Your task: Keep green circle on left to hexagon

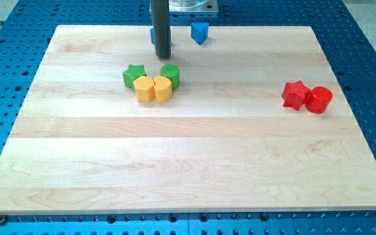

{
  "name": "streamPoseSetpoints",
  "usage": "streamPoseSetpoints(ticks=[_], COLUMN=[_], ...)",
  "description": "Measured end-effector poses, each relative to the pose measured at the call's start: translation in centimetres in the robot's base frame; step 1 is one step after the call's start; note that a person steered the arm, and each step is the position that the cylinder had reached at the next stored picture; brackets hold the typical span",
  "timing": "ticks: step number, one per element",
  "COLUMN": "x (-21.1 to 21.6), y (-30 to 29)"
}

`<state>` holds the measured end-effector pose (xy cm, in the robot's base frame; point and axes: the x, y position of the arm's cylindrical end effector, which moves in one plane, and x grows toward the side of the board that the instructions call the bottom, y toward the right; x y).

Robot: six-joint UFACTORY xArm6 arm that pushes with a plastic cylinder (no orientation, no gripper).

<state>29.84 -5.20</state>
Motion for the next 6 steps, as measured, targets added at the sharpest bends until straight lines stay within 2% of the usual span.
streamPoseSetpoints(ticks=[2, 3, 4, 5, 6], x=[6.6, 6.6, 6.1, 4.0, 2.0], y=[8.6, 2.3, -1.1, -0.8, -4.0])
